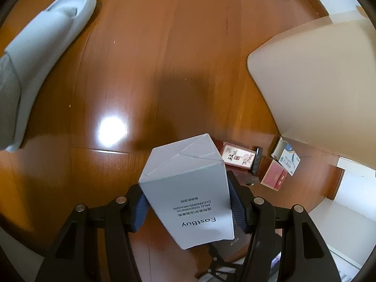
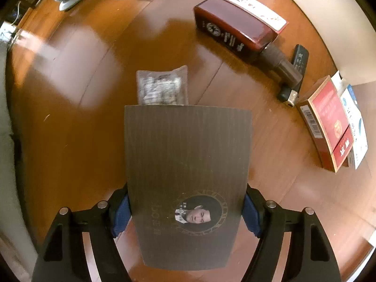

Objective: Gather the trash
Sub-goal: 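Drop the brown card into the wastebasket with the right gripper while the left gripper carries the EasyBuy box over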

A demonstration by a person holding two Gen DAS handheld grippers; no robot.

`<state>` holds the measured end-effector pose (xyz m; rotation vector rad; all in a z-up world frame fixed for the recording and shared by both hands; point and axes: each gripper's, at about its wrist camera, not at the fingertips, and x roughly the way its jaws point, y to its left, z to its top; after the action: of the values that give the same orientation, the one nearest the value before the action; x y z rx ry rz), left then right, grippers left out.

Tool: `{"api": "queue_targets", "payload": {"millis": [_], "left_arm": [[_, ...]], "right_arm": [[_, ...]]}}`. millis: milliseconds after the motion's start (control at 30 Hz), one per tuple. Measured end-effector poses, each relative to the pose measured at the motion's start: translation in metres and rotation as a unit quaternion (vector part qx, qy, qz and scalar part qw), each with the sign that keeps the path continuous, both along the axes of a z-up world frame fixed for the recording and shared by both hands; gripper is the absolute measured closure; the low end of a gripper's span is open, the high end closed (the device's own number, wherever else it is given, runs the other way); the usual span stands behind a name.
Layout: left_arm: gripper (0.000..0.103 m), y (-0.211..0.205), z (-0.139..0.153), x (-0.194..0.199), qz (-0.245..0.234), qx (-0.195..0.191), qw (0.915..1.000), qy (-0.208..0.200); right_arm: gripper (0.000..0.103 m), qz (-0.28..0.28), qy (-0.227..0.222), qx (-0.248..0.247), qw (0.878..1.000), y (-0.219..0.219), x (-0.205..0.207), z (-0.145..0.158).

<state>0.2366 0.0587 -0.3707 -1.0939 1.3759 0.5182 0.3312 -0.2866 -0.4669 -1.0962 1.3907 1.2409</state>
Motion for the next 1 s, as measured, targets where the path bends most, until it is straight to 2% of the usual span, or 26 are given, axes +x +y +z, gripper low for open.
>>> {"api": "queue_targets", "payload": {"millis": [100, 200, 300, 400, 433, 533, 600, 700, 767, 800, 867, 933, 1000], "left_arm": [[0.045, -0.002, 0.006, 0.002, 0.007, -0.004, 0.9999, -0.009], [0.045, -0.004, 0.023, -0.002, 0.014, -0.004, 0.9996, -0.023], [0.045, -0.011, 0.034, -0.008, 0.017, -0.013, 0.9992, -0.032], [0.045, -0.020, 0.036, -0.016, 0.020, -0.031, 0.9987, -0.035], [0.045, -0.022, 0.035, -0.020, 0.021, -0.036, 0.9986, -0.034], [0.045, -0.024, 0.034, -0.027, 0.024, -0.048, 0.9981, -0.031], [0.045, -0.022, 0.034, -0.031, 0.028, -0.053, 0.9977, -0.031], [0.045, -0.015, 0.035, -0.033, 0.039, -0.056, 0.9971, -0.033], [0.045, -0.010, 0.035, -0.033, 0.047, -0.055, 0.9967, -0.035], [0.045, -0.008, 0.035, -0.033, 0.049, -0.055, 0.9966, -0.036], [0.045, -0.004, 0.035, -0.033, 0.052, -0.055, 0.9964, -0.037], [0.045, -0.001, 0.034, -0.035, 0.052, -0.056, 0.9964, -0.037], [0.045, -0.003, 0.030, -0.035, 0.050, -0.055, 0.9966, -0.035]], "right_arm": [[0.026, -0.010, 0.015, 0.001, 1.000, 0.001, 0.007, 0.023], [0.026, -0.030, 0.027, 0.019, 0.999, 0.001, 0.023, 0.073], [0.026, -0.051, 0.028, 0.054, 0.997, 0.009, 0.049, 0.147], [0.025, -0.085, 0.014, 0.113, 0.990, 0.031, 0.087, 0.243], [0.025, -0.099, -0.003, 0.138, 0.986, 0.039, 0.105, 0.278], [0.025, -0.141, -0.053, 0.156, 0.976, 0.068, 0.168, 0.337], [0.025, -0.168, -0.085, 0.133, 0.973, 0.094, 0.216, 0.339], [0.025, -0.185, -0.111, 0.092, 0.972, 0.134, 0.267, 0.315], [0.025, -0.199, -0.101, 0.047, 0.974, 0.163, 0.295, 0.274], [0.025, -0.197, -0.106, 0.036, 0.974, 0.176, 0.298, 0.260], [0.024, -0.197, -0.111, -0.016, 0.974, 0.195, 0.311, 0.212], [0.023, -0.200, -0.115, -0.051, 0.972, 0.198, 0.316, 0.176], [0.020, -0.204, -0.126, -0.070, 0.968, 0.200, 0.320, 0.154]]}}
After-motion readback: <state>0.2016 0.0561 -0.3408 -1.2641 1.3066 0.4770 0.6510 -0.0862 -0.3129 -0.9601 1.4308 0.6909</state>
